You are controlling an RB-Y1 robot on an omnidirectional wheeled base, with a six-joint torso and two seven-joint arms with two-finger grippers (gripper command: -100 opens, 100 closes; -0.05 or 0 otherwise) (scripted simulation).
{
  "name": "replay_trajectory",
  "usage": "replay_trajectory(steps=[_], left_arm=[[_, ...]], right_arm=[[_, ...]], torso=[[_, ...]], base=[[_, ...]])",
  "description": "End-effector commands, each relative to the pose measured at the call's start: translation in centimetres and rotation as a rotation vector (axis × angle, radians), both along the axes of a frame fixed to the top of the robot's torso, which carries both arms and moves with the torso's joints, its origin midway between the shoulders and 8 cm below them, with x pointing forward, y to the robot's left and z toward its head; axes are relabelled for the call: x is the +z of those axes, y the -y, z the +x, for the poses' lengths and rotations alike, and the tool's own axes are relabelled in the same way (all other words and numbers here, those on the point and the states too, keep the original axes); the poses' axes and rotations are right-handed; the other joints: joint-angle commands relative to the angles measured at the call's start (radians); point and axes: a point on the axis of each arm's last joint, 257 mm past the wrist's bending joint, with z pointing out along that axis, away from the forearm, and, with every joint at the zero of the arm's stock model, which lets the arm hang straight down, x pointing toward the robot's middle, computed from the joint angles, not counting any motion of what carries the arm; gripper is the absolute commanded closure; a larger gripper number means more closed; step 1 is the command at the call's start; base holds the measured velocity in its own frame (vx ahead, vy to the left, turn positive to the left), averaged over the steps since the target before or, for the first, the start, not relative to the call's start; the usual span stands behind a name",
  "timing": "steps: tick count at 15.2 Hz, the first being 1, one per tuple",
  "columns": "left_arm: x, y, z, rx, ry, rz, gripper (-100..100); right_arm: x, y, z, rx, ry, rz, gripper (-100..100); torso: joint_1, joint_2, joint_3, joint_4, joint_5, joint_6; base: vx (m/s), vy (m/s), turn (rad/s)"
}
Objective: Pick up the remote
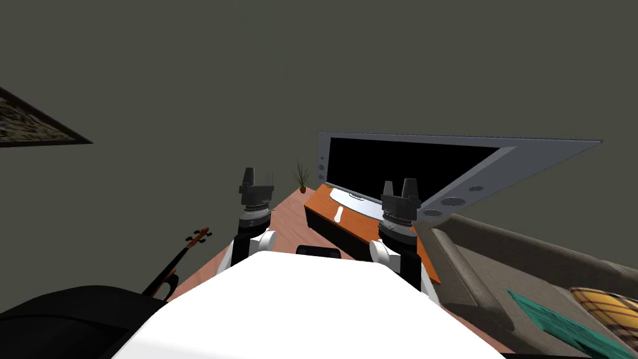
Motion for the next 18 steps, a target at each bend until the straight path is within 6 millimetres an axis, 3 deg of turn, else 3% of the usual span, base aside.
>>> replay_trajectory(steps=[1,5,9,10,13,14,15,17,18], left_arm=[[0.0,0.0,0.0,0.0,0.0,0.0,0],[0.0,0.0,0.0,0.0,0.0,0.0,0],[0.0,0.0,0.0,0.0,0.0,0.0,0],[0.0,0.0,0.0,0.0,0.0,0.0,0],[0.0,0.0,0.0,0.0,0.0,0.0,0],[0.0,0.0,0.0,0.0,0.0,0.0,0],[0.0,0.0,0.0,0.0,0.0,0.0,0],[0.0,0.0,0.0,0.0,0.0,0.0,0],[0.0,0.0,0.0,0.0,0.0,0.0,0]], right_arm=[[-0.5,-0.1,0.5,0.021,-0.024,-0.016,-100],[-2.7,0.5,2.4,0.068,-0.111,-0.021,-100],[-6.2,2.7,5.1,0.099,-0.244,0.021,-100],[-6.2,2.7,5.1,0.105,-0.244,0.027,-100],[-9.3,5.2,6.9,0.11,-0.346,0.084,-100],[-9.3,5.2,7.0,0.116,-0.349,0.094,-100],[-11.1,6.7,7.9,0.104,-0.405,0.123,-100],[-11.1,6.7,7.9,0.116,-0.404,0.138,-100],[-12.9,8.5,8.6,0.105,-0.458,0.179,-100]], torso=[[0.0,0.0,0.0,0.0,0.0,0.0],[0.0,-0.001,0.0,0.0,0.0,0.0],[0.001,-0.002,-0.001,0.0,0.0,0.0],[0.001,-0.002,-0.001,0.0,0.0,0.0],[0.001,-0.001,-0.001,0.0,0.0,0.0],[0.001,-0.002,-0.001,0.0,0.0,-0.001],[0.001,-0.002,-0.001,0.0,0.0,0.0],[0.001,-0.002,-0.001,0.0,0.0,0.0],[0.001,-0.001,-0.001,0.0,0.0,0.0]], base=[[0.001,0.005,0.043],[0.008,0.015,0.101],[0.014,0.021,0.136],[0.016,0.017,0.102],[0.012,0.019,0.134],[0.016,0.02,0.12],[0.017,0.021,0.151],[0.016,0.015,0.094],[0.018,0.021,0.148]])
